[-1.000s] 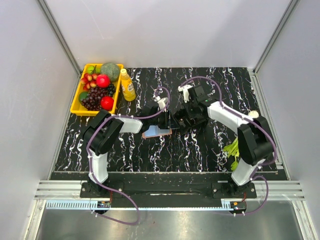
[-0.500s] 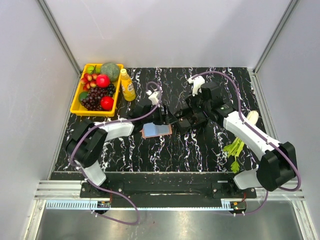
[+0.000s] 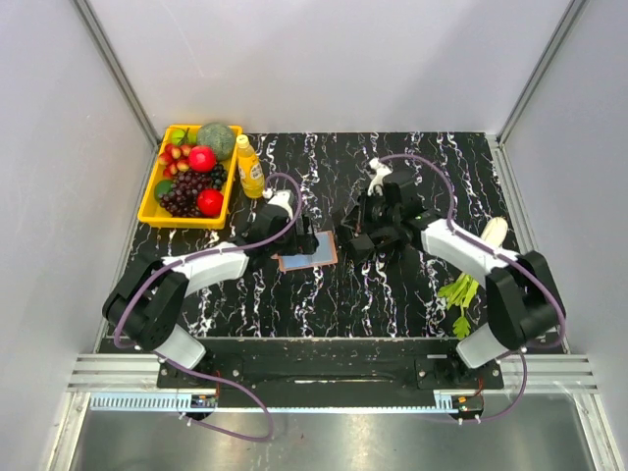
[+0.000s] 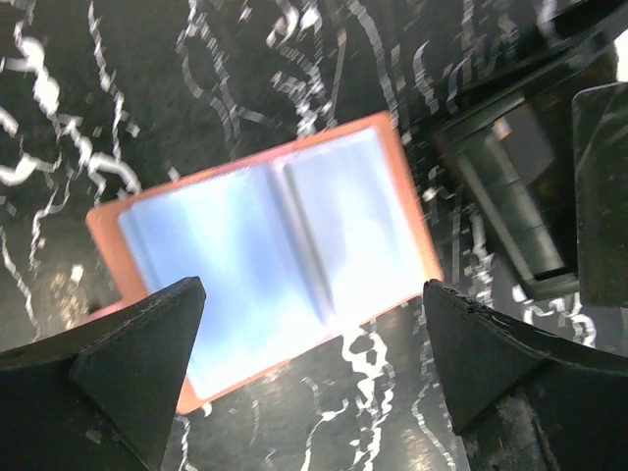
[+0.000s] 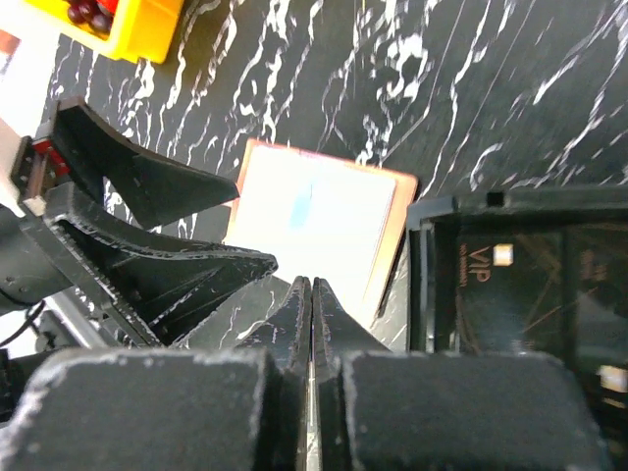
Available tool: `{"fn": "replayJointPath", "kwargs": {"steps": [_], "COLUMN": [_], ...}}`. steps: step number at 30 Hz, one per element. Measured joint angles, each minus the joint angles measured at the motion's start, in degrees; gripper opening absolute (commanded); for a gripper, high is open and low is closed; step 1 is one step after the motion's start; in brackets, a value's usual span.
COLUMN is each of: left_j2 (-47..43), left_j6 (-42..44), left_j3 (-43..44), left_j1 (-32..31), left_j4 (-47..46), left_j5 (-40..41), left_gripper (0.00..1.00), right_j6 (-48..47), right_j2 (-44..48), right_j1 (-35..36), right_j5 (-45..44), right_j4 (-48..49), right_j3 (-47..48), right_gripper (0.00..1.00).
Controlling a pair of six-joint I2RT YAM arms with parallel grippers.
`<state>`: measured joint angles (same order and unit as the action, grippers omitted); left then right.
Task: Put the credit cards into the card holder
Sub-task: Insert the credit card into the card holder.
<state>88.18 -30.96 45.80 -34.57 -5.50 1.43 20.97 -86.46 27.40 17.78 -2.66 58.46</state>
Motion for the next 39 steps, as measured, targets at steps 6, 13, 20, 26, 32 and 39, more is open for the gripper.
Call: {"fn": "replayJointPath", "kwargs": {"steps": [6,13,20,26,32,39], "left_j2": [0.0,1.3,3.4,3.7,3.8,3.8], "left_j6": [-0.1,-0.4,-0.3,0.1,0.6,0.6], "left_j3": [-4.3,-4.5,-4.5,-4.5,-4.6,-4.7], "left_j1": [1.0,4.1,6.5,7.3,7.5,7.5], "left_j4": [2.5,0.7,-0.7,-0.9,-1.0,-1.1], "left_j5": [1.5,-0.7,-2.7,-3.8,-3.8,-3.8], "left_gripper": [0.84,0.61,0.47,0.38,0.38,0.37], "right_j6": [8.1,12.5,13.9,15.7,19.3,23.8], "right_j2": [-7.7,-13.0,-18.3,-21.8,-22.4,-24.1], "right_j1": [0.0,0.3,0.9,2.8,5.3,5.3], "right_j5": [6.7,10.8,11.8,11.1,7.0,3.9], "right_j4": [7.6,13.7,16.1,17.4,20.1,25.2], "right_j3": [-4.4,-4.2,-1.2,0.5,-0.7,-3.5], "right_gripper": [0.0,0.0,0.0,0.0,0.0,0.0]}}
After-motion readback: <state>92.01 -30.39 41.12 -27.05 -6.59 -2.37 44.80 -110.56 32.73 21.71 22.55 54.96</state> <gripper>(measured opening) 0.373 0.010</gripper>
